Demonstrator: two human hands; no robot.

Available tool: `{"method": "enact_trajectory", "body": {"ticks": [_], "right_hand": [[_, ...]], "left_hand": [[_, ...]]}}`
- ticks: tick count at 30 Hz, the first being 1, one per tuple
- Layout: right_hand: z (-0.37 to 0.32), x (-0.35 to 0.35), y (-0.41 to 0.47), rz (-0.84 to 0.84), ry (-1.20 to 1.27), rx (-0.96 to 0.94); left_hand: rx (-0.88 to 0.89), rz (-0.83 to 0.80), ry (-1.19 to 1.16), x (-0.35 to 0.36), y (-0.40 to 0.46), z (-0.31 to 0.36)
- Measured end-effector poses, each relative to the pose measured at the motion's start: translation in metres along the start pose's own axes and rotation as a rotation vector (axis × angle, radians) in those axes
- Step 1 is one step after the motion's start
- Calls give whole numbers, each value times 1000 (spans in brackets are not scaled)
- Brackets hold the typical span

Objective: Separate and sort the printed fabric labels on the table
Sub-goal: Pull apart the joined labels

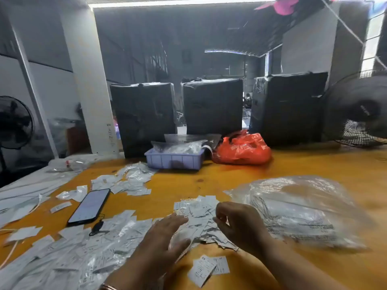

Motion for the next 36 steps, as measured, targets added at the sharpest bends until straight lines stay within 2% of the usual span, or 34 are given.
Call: {"method": "enact_trajectory", "body": {"ticks": [3,6,13,16,18,22,24,28,31,34,36], "right_hand": [[13,6,0,-201,-207,36],[16,3,-1,-273,-252,74],[40,-22,-4,-57,-450,349],[56,-28,-6,31,-439,575],[67,-29,-11,-17,-445,659],[81,-28,-14,-264,-587,693],[83,-27,-12,-282,-588,703],[86,-24,-13,-177,-573,673],[87,-27,-12,7,-447,688],[78,-30,-12,262,-359,617],[68,-33,-11,292,-237,655]], "left_hand": [[-7,-117,32,-5,3,-10],[-30,-167,34,-9,3,-11],[-22,-176,53,-6,2,-8],[-25,-132,16,-4,2,-7],[-27,-83,4,-4,1,-6],[-8,24,-19,-5,0,1],[1,25,-12,-6,2,8],[14,-25,-17,-9,13,24],[99,131,-50,-7,16,32],[169,251,-52,-4,9,28],[168,270,-94,-4,5,22]]}}
Point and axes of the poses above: each hand's wrist, its own y-axis towards the middle knuckle, its own x-axis out of the palm, z = x × y, the point moved 1 cm from there along y, towards the middle knuckle, and after that the axes turned 3 degrees about -y, right-handed, at the moved point
